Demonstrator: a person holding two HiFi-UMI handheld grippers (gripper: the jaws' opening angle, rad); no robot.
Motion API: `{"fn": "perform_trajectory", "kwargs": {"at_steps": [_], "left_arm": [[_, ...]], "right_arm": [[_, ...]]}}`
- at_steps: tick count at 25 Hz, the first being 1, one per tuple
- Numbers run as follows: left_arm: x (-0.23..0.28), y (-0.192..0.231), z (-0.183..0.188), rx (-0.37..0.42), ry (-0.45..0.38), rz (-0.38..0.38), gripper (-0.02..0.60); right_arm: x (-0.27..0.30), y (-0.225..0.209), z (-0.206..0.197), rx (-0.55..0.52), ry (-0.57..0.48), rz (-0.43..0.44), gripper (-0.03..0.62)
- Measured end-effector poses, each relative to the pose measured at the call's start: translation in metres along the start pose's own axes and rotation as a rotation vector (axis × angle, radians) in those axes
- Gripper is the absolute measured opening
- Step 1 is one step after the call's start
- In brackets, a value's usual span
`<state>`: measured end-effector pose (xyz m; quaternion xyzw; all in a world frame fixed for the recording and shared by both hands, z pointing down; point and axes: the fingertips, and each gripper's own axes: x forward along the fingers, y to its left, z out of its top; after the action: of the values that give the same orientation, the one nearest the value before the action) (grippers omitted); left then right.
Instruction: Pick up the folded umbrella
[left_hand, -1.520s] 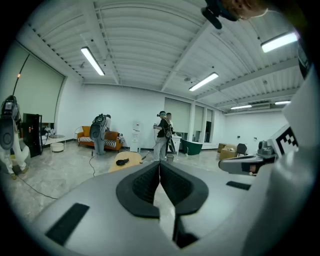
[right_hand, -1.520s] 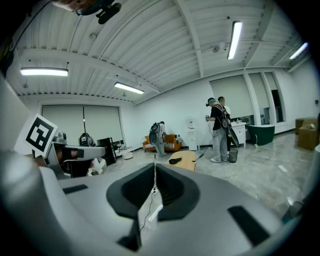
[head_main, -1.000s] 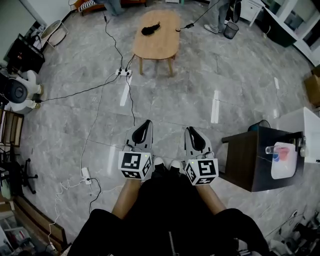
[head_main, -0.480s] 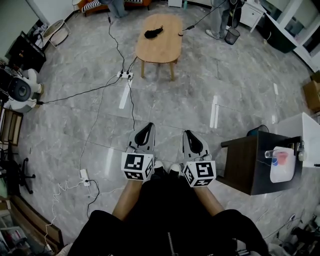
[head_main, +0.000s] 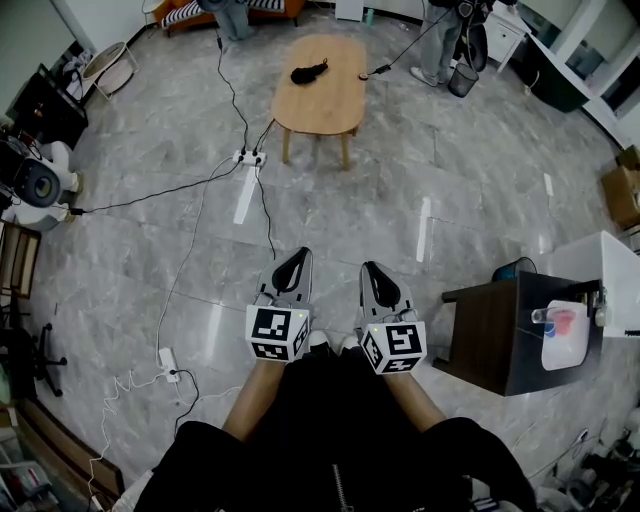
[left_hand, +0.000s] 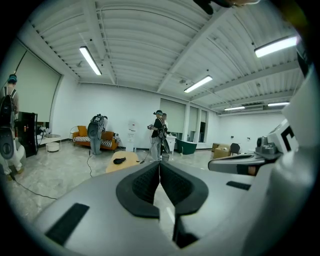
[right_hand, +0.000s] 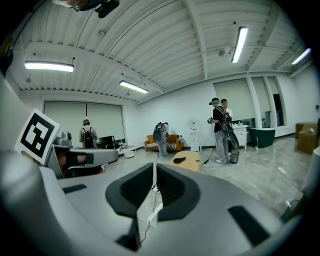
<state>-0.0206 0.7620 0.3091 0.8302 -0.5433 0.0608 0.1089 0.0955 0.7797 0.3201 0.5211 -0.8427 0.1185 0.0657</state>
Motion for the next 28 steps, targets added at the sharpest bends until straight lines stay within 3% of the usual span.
{"fn": "perform_trajectory", "kwargs": {"at_steps": [15,28], "left_arm": [[0.013,0.020,-0.005,-0.004,0.013,-0.020,0.015],[0.051,0.039,-0.006,-0.004,0.025,0.011,0.015]], "right_arm": [[0.019,-0.002,-0.005,0.023,0.012,-0.033,0.029],[0.065,-0.017,-0.005,0.035,0.020,0.008,0.029]]}}
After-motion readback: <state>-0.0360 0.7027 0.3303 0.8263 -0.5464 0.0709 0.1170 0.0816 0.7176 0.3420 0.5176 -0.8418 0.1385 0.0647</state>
